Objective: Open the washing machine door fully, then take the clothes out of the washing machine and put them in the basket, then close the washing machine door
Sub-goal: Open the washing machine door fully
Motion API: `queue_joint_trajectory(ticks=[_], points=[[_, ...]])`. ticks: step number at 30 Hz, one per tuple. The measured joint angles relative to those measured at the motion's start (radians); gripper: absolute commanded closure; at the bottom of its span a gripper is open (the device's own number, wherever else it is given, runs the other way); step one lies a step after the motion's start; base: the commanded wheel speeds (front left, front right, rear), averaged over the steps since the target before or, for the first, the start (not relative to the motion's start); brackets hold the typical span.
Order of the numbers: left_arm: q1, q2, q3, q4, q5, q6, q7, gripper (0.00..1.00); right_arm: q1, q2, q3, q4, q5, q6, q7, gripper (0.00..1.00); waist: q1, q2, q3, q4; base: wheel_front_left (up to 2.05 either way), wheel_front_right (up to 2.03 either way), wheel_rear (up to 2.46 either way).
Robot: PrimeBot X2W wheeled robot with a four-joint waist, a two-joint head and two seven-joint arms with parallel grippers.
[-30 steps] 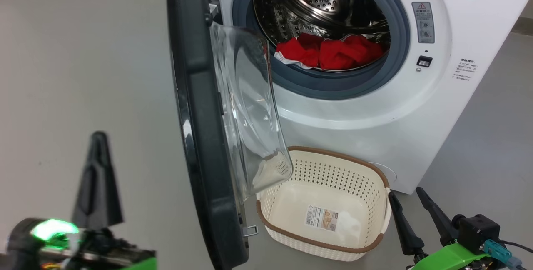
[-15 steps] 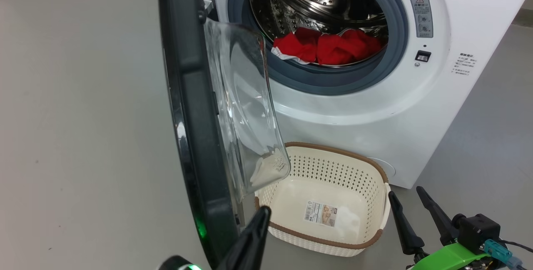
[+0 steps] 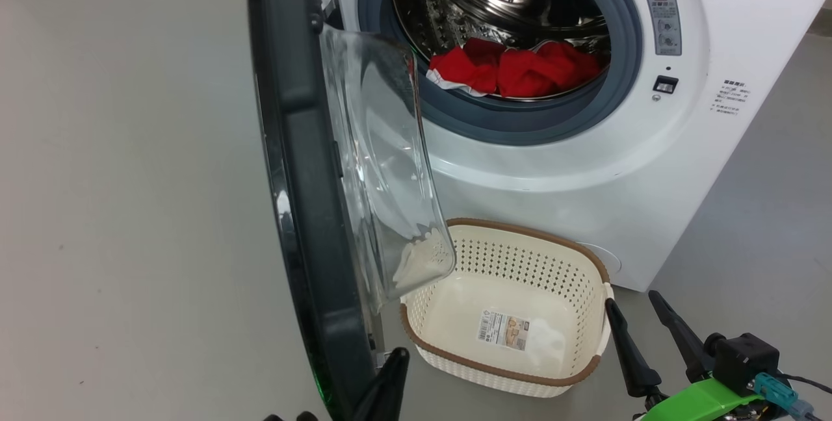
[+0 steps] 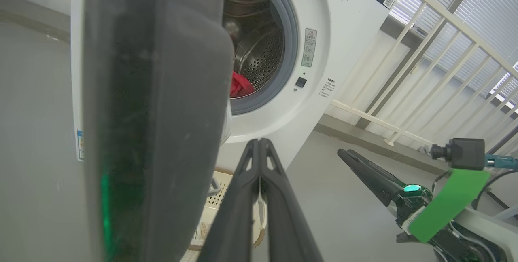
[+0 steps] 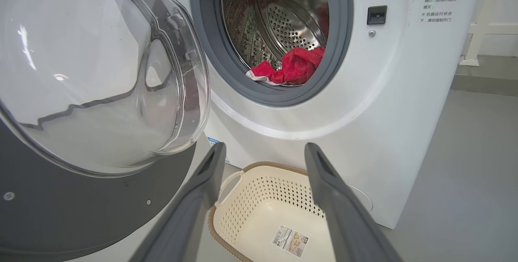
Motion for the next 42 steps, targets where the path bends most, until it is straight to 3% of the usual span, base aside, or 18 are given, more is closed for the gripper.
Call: queue_joint_trajectory(ticks=[16, 36, 42], points=[[-0.018, 0.006, 0.076, 0.044, -0.017, 0.033, -0.027, 1.0, -0.004, -0.002, 0.006, -0.001, 0.0, 0.0, 0.0, 0.0, 0.0, 0.0, 0.006, 0.035, 0.0, 0.0, 0.0], [-0.018, 0.09, 0.339, 0.07, -0.019, 0.107, -0.04, 1.0, -0.004, 0.0, 0.026, 0.008, 0.0, 0.0, 0.0, 0.0, 0.0, 0.0, 0.008, 0.042, 0.0, 0.0, 0.0], [-0.051, 0.095, 0.421, 0.092, -0.019, 0.108, -0.04, 1.0, -0.006, -0.001, 0.026, 0.008, 0.0, 0.0, 0.0, 0.0, 0.0, 0.0, 0.018, 0.037, 0.0, 0.0, 0.0]])
